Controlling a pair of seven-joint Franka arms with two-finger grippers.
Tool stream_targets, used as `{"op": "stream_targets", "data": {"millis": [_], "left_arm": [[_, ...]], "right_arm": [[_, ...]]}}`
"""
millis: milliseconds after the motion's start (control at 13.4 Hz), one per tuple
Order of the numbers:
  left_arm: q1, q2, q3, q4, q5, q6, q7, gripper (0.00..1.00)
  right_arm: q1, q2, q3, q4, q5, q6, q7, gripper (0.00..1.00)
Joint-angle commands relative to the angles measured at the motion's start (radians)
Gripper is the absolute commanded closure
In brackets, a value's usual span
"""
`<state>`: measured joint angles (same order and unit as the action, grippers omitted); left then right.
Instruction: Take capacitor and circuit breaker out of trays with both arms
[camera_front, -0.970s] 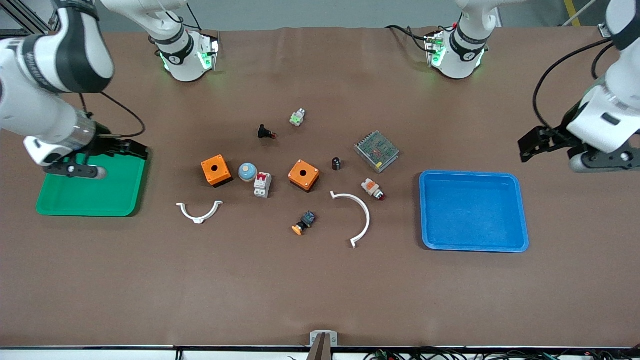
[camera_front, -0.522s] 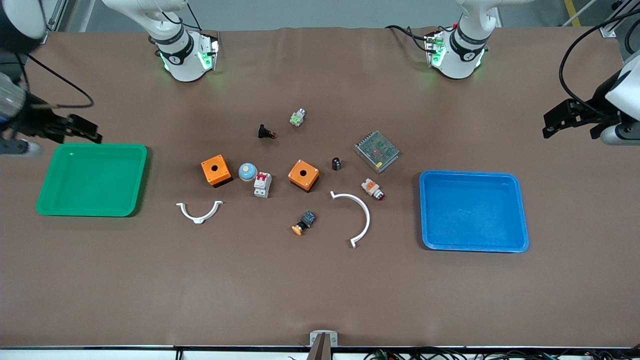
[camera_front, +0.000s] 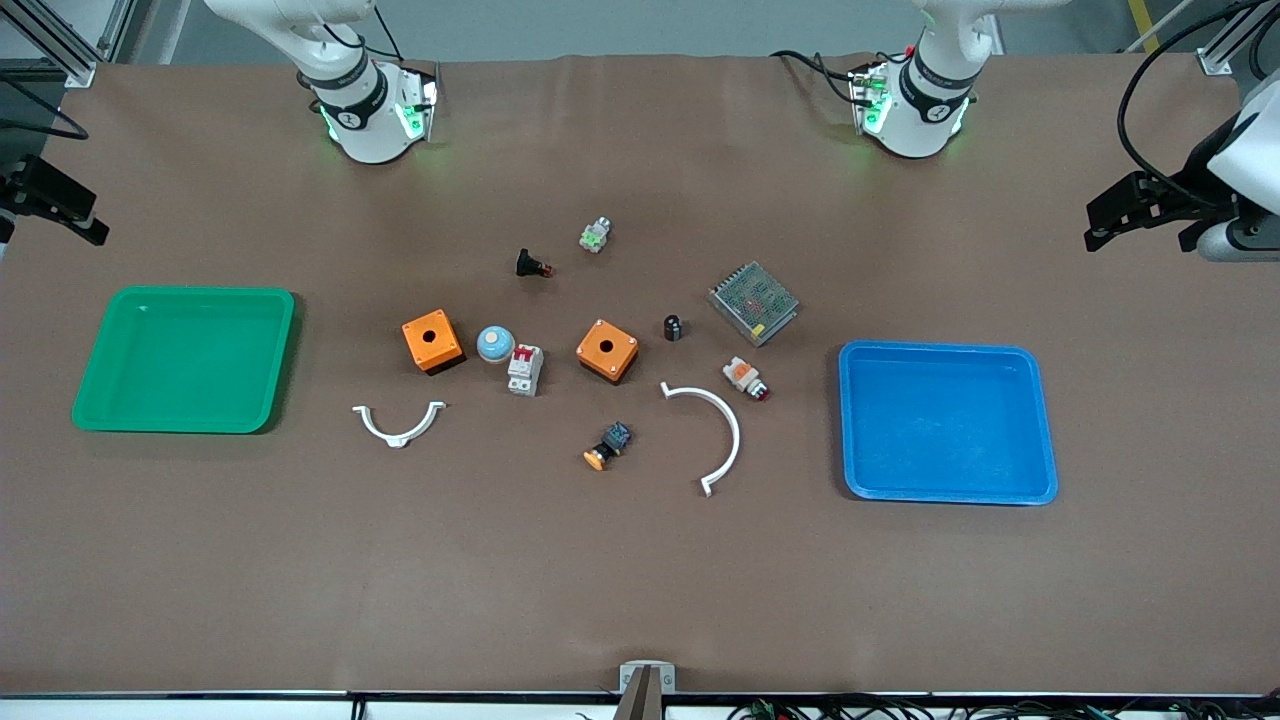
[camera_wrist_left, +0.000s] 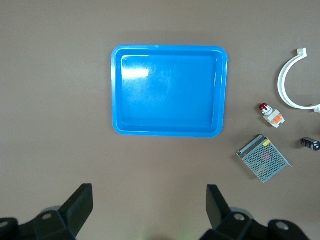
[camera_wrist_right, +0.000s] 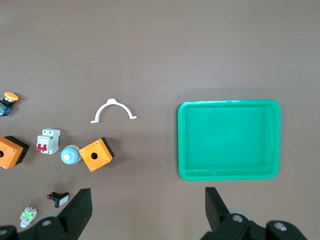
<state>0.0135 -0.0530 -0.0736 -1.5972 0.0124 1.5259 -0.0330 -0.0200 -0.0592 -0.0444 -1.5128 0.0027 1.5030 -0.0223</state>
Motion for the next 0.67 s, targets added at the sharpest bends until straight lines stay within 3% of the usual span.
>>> {"op": "stream_targets", "data": {"millis": [0, 597], "left_arm": [[-0.017, -0.034, 0.017, -0.027, 0.000, 0.003, 0.015, 0.00], [-0.017, -0.037, -0.015, -0.039, -0.002, -0.010, 0.016, 0.00]], "right_arm": [[-0.020, 0.024, 0.017, 0.037, -0.009, -0.007, -0.002, 0.00], [-0.020, 0.039, 0.018, 0.039, -0.009, 0.003, -0.004, 0.00]]}}
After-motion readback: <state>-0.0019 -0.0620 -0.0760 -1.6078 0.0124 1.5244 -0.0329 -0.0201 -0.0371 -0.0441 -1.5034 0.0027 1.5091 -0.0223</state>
